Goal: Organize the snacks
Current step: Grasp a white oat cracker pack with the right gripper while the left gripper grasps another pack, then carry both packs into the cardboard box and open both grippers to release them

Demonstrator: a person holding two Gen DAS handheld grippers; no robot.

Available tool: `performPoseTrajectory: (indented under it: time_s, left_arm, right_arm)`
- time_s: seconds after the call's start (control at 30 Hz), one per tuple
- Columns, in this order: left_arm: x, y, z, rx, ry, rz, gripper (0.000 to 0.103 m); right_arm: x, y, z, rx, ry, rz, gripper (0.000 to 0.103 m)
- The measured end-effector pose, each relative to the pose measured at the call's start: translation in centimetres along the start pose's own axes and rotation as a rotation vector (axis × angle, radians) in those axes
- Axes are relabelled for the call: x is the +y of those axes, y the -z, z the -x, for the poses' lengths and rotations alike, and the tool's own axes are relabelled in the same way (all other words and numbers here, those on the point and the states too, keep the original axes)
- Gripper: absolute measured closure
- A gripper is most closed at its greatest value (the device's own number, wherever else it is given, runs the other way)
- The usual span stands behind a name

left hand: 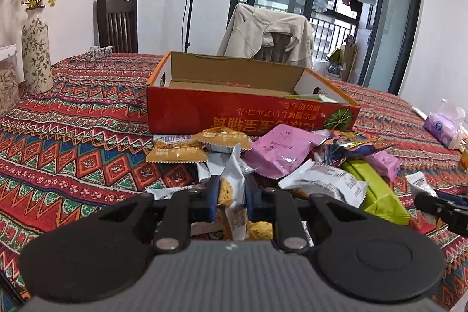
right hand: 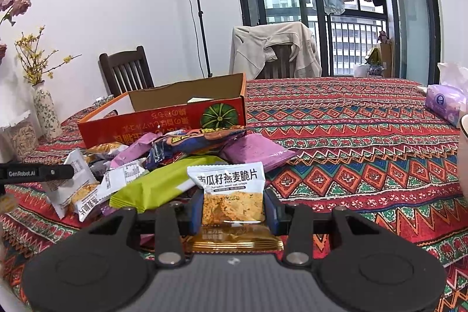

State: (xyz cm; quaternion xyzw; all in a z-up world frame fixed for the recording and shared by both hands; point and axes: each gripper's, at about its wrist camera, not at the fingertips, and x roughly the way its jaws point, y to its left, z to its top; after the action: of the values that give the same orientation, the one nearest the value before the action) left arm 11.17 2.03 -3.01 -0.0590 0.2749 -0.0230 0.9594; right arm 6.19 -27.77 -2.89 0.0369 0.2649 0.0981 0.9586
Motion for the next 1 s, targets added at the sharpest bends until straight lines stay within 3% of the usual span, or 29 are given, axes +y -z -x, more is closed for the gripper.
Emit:
performPoseTrajectory:
  time_s: [0.3, 0.77, 1.0]
  left_arm:
    - [0.4, 0.8, -1.4, 0.051, 0.006, 0.018, 0.084]
    - [0.1, 0.4, 0.5, -0.035, -0.007, -0.004, 0.086]
    - [-0.1, -1.6, 2.2, -0.107, 0.009, -0.010, 0.086]
  right_arm:
    - [0.2, 0.0, -0.2, 0.005, -0.001, 0.006, 0.062]
    - [0.1, 0.0, 0.0, -0.006, 0.002, 0.005, 0.062]
    - [0.5, -1.9, 1.2, -0.074, -0.009, 0.011, 0.062]
